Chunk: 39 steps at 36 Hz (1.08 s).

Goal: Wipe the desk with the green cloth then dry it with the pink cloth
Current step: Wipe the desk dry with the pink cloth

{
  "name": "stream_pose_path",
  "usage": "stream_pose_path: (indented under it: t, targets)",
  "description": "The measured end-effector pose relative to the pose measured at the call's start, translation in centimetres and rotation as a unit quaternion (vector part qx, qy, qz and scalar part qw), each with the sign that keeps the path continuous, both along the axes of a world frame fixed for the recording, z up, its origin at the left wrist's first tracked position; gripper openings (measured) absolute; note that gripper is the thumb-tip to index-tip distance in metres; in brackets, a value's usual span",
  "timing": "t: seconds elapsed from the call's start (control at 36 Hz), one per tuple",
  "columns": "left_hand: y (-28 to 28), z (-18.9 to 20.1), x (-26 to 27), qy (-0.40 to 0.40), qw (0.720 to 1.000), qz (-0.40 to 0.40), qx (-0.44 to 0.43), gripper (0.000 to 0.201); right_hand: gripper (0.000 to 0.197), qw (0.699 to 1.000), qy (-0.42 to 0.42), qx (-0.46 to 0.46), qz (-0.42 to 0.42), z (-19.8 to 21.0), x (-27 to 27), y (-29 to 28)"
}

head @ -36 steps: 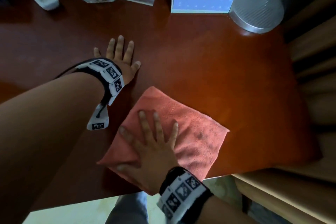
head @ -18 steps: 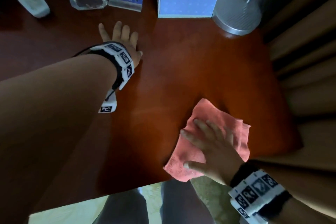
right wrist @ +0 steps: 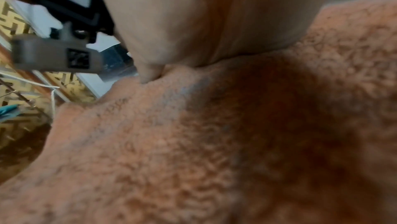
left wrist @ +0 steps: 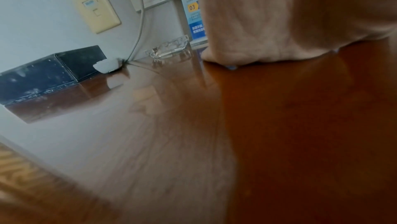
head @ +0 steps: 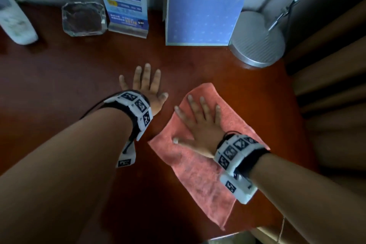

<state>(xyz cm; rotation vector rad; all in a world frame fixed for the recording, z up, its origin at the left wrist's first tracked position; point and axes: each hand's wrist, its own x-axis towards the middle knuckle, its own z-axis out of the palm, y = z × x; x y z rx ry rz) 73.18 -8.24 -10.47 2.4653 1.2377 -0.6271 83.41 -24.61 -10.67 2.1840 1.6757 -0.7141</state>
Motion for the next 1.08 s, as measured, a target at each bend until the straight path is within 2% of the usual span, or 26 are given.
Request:
stream_pose_path:
  t: [0.11,0.22,0.33,0.39,0.47,0.53,0.61,0.67,0.75,0.81,0.92,0.97,1.03,1.08]
  targets:
    - [-0.2,0.2,0.0,-0.017,1.000,0.017,0.000,0.065,0.085,0.997,-0.069,0.036,-0.014,0.3,1.8,5.2]
    - [-0.4,0.3,0.1,-0.005,1.000,0.014,0.010,0.063,0.079,0.999,-0.023,0.025,-0.032,0.8,4.9,10.6]
    - [-0.4,-0.2,0.1,-0.023,0.999,0.028,0.018,0.064,0.076,0.997,-0.018,0.039,-0.058,0.7,6.7,13.5]
    - [-0.4,-0.2,0.0,-0.023,0.999,0.025,0.019,0.063,0.074,0.996,-0.033,0.055,-0.059,0.3,6.2,12.9]
    - [-0.5,-0.2,-0.1,-0.030,0.999,0.021,0.025,0.061,0.075,0.994,-0.050,0.099,-0.023,-0.5,4.0,9.1]
    - [-0.5,-0.3,-0.2,-0.043,0.998,0.023,0.034,0.061,0.077,0.993,-0.023,0.112,-0.014,-0.1,2.7,5.7]
    - [-0.6,-0.5,-0.3,-0.043,0.998,0.017,0.036,0.065,0.079,0.996,0.002,0.049,0.075,0.3,1.9,1.8]
    - [-0.6,-0.5,-0.3,-0.048,0.998,0.019,0.037,0.066,0.077,0.995,0.012,0.031,0.096,0.7,2.0,0.6]
    - [-0.5,-0.4,-0.3,-0.044,0.998,0.021,0.032,0.066,0.080,0.995,0.022,0.022,0.090,0.5,2.6,1.4]
    - [-0.4,-0.4,-0.2,-0.042,0.999,0.024,0.021,0.065,0.076,0.996,0.002,0.021,0.084,0.4,3.2,3.1]
    - [0.1,0.1,-0.4,-0.048,0.999,0.021,-0.012,0.064,0.070,0.999,-0.022,0.035,-0.021,0.2,4.5,7.7]
    - [1.1,0.8,-0.9,-0.086,0.996,0.016,-0.033,0.060,0.070,0.997,-0.013,0.044,-0.065,0.0,4.3,9.3]
    - [2.5,2.0,-2.2,-0.167,0.984,0.027,-0.046,0.047,0.072,0.994,-0.024,0.049,-0.094,-0.6,3.2,9.8]
    - [3.6,3.5,-3.9,-0.208,0.976,0.051,-0.048,0.034,0.077,0.994,-0.038,0.065,-0.075,-0.3,1.1,10.1]
